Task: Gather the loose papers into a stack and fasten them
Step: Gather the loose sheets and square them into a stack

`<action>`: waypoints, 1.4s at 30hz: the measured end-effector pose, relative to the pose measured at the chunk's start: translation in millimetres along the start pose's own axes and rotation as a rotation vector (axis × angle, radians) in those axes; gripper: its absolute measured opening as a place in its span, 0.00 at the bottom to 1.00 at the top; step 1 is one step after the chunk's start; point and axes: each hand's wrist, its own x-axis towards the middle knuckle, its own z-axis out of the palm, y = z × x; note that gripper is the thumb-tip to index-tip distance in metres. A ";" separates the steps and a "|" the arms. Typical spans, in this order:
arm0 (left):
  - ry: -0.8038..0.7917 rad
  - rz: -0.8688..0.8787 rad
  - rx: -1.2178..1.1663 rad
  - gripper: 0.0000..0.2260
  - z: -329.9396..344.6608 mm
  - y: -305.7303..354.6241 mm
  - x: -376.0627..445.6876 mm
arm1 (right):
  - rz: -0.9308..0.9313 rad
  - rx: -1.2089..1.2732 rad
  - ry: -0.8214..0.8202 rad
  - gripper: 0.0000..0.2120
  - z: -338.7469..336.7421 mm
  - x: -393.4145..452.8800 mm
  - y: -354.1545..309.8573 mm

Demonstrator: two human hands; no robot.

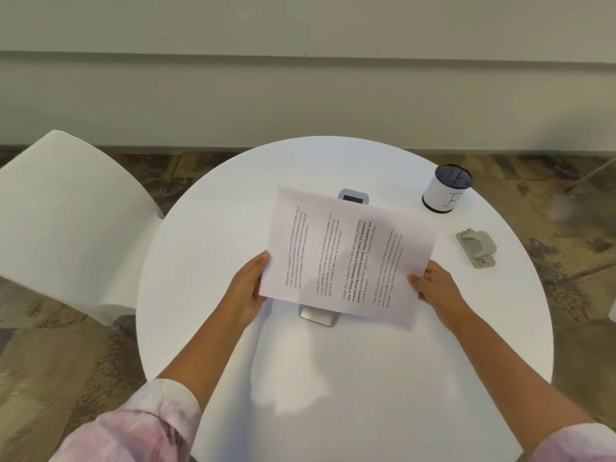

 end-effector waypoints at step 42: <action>0.214 0.121 0.309 0.10 3.3 -5.7 1.6 | -0.067 0.025 0.091 0.32 31.1 2.1 -17.6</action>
